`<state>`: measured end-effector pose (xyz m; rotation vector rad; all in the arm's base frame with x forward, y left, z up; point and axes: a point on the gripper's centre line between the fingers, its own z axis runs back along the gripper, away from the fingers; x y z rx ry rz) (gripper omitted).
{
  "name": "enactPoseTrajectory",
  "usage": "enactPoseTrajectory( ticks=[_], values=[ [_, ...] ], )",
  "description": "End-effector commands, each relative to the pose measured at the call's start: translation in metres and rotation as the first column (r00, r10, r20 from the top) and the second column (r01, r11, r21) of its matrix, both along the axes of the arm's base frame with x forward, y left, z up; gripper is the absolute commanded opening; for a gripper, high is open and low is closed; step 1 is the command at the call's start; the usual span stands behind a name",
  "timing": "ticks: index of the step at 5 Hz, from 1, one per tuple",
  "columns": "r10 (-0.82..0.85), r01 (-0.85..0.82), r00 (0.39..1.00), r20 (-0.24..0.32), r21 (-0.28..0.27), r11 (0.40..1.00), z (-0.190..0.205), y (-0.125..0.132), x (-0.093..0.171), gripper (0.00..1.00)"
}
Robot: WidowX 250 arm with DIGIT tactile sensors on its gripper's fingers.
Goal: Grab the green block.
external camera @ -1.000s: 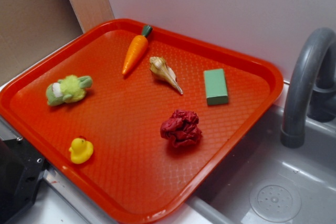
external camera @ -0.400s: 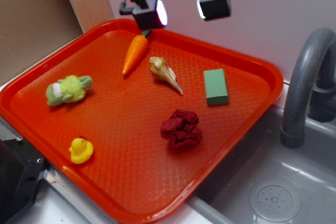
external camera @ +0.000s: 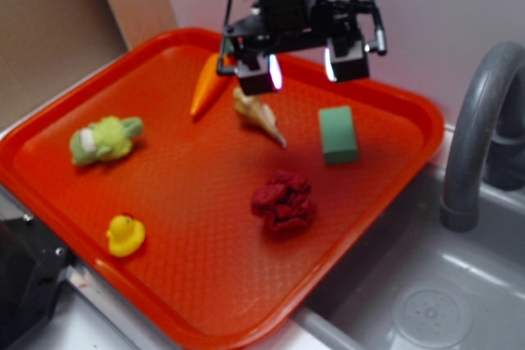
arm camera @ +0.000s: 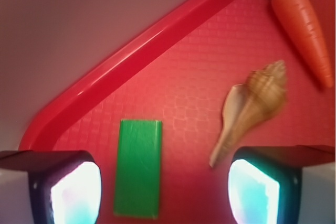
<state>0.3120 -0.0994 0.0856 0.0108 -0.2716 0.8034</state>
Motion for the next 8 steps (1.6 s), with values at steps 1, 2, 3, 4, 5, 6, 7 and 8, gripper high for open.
enactPoseTrajectory(
  ticks=[1, 2, 3, 4, 5, 6, 7, 8],
  values=[
    [0.074, -0.069, 0.996, 0.058, -0.089, 0.994, -0.021, 0.001, 0.022, 1.0],
    [0.091, -0.088, 0.996, 0.019, -0.122, 0.989, -0.04, -0.009, 0.026, 1.0],
    [0.081, -0.084, 0.996, -0.033, -0.091, 0.992, -0.061, -0.015, 0.031, 0.0],
    [-0.004, 0.004, 1.0, 0.006, -0.083, 0.997, -0.064, -0.025, 0.032, 0.0],
    [-0.155, 0.154, 0.986, -0.057, -0.024, 0.988, -0.033, -0.021, 0.031, 0.0],
    [-0.387, 0.397, 0.909, -0.157, 0.042, 0.917, 0.016, -0.004, 0.024, 0.0],
    [-0.506, 0.522, 0.84, -0.195, 0.038, 0.852, 0.049, 0.011, 0.016, 0.0],
    [-0.564, 0.586, 0.801, -0.198, 0.067, 0.808, 0.082, 0.023, -0.003, 0.0]
  ],
)
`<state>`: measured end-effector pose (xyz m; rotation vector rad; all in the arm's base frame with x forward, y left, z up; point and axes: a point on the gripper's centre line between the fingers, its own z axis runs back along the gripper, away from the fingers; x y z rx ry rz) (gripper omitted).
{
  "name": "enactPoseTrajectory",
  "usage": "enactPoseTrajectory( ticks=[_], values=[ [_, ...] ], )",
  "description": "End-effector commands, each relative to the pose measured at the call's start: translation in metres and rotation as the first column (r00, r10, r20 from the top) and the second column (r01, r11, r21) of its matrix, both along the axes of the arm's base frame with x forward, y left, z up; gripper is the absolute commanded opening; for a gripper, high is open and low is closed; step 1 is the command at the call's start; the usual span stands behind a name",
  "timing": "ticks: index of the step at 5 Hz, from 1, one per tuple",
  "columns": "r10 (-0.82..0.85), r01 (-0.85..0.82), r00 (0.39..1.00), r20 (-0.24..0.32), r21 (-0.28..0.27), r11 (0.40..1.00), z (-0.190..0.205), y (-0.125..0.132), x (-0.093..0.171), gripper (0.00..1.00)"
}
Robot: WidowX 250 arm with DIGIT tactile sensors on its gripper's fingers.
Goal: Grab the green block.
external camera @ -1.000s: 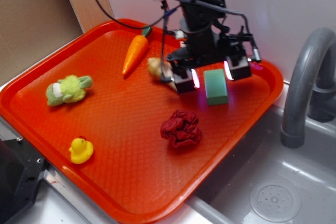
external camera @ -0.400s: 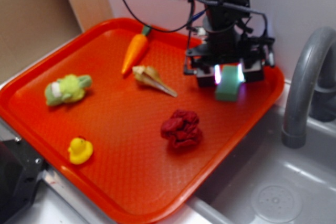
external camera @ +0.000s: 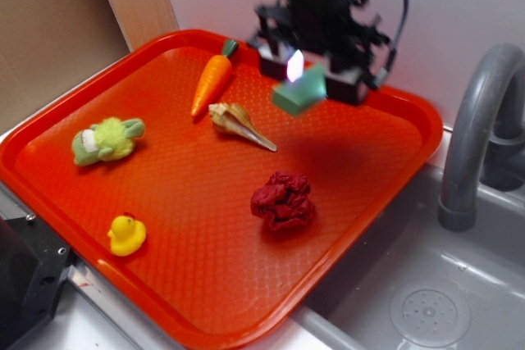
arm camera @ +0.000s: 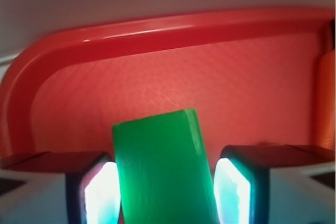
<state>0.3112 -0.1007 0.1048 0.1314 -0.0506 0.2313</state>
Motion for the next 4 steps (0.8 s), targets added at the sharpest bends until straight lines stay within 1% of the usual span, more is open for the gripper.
enactPoseTrajectory(
  ticks=[1, 2, 3, 4],
  values=[
    [-0.063, 0.064, 0.989, 0.137, -0.01, 0.998, 0.097, 0.055, -0.032, 0.0],
    [-0.02, 0.025, 0.984, 0.175, -0.031, 0.999, 0.127, 0.093, -0.06, 0.0],
    [0.023, -0.015, 0.98, 0.198, -0.041, 0.999, 0.144, 0.108, -0.072, 0.0],
    [0.05, -0.042, 0.98, 0.191, -0.043, 0.998, 0.147, 0.114, -0.071, 0.0]
  ],
)
